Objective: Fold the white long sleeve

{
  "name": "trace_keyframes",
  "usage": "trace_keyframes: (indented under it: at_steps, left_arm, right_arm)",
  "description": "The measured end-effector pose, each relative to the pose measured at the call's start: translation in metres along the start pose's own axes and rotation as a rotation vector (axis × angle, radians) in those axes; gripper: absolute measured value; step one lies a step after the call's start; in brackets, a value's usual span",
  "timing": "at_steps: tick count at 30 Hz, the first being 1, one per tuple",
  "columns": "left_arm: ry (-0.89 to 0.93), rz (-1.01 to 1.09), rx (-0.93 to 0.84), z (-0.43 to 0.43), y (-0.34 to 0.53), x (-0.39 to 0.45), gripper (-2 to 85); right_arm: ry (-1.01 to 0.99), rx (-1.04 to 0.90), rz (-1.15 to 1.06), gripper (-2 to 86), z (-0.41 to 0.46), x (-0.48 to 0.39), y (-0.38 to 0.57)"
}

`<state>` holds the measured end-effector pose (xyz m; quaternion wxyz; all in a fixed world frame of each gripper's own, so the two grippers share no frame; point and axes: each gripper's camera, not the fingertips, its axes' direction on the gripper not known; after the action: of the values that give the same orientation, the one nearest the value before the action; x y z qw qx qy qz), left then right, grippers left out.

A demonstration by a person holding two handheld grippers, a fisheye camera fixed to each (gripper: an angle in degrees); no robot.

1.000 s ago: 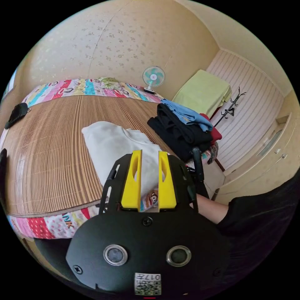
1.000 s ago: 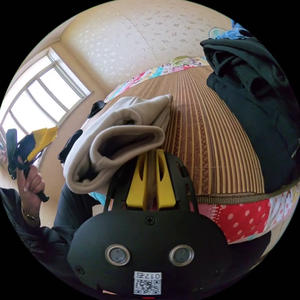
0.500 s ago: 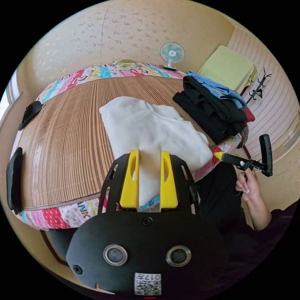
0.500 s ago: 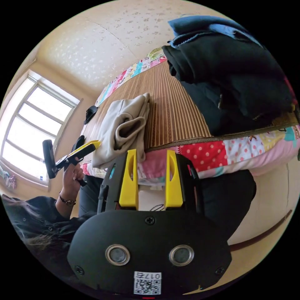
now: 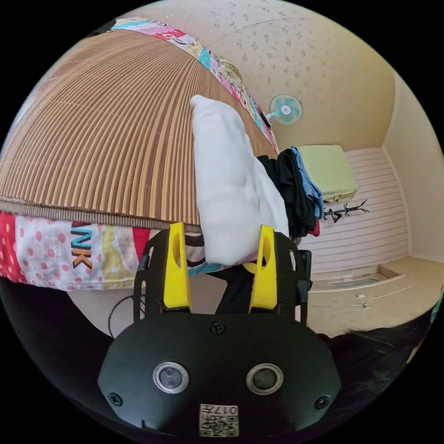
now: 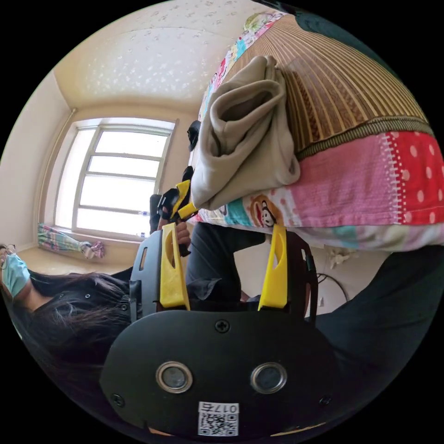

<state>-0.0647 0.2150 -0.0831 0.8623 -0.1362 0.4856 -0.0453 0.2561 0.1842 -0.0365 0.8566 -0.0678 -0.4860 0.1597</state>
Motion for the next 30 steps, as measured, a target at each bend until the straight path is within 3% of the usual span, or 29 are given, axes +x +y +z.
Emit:
trace_keyframes:
  at_steps: [4,8,13,18,25,30]
  left_arm:
    - [0.109,-0.089,-0.115,0.014,-0.010,-0.018,12.4]
    - [0.233,-0.031,-0.241,0.015,-0.005,-0.012,8.0]
    - [0.209,0.113,-0.366,0.015,0.024,0.018,7.0]
    - [0.211,0.237,-0.432,0.007,0.043,0.034,7.1]
    - [0.463,0.421,-0.367,-0.056,0.049,0.062,8.9]
    - [0.292,0.505,-0.281,-0.093,0.049,0.076,8.8]
  right_arm:
    - [-0.064,0.064,0.050,26.3,-0.019,0.015,-0.002]
    - [-0.196,0.088,0.078,29.4,-0.032,0.040,-0.006]
    - [-0.303,0.108,0.140,30.0,-0.041,0.066,-0.007]
    - [-0.483,0.117,0.141,13.2,-0.045,0.070,0.009]
    - [-0.541,0.215,-0.215,7.5,-0.086,-0.012,0.028]
    - [-0.545,0.346,-0.579,6.8,-0.174,-0.113,0.004]
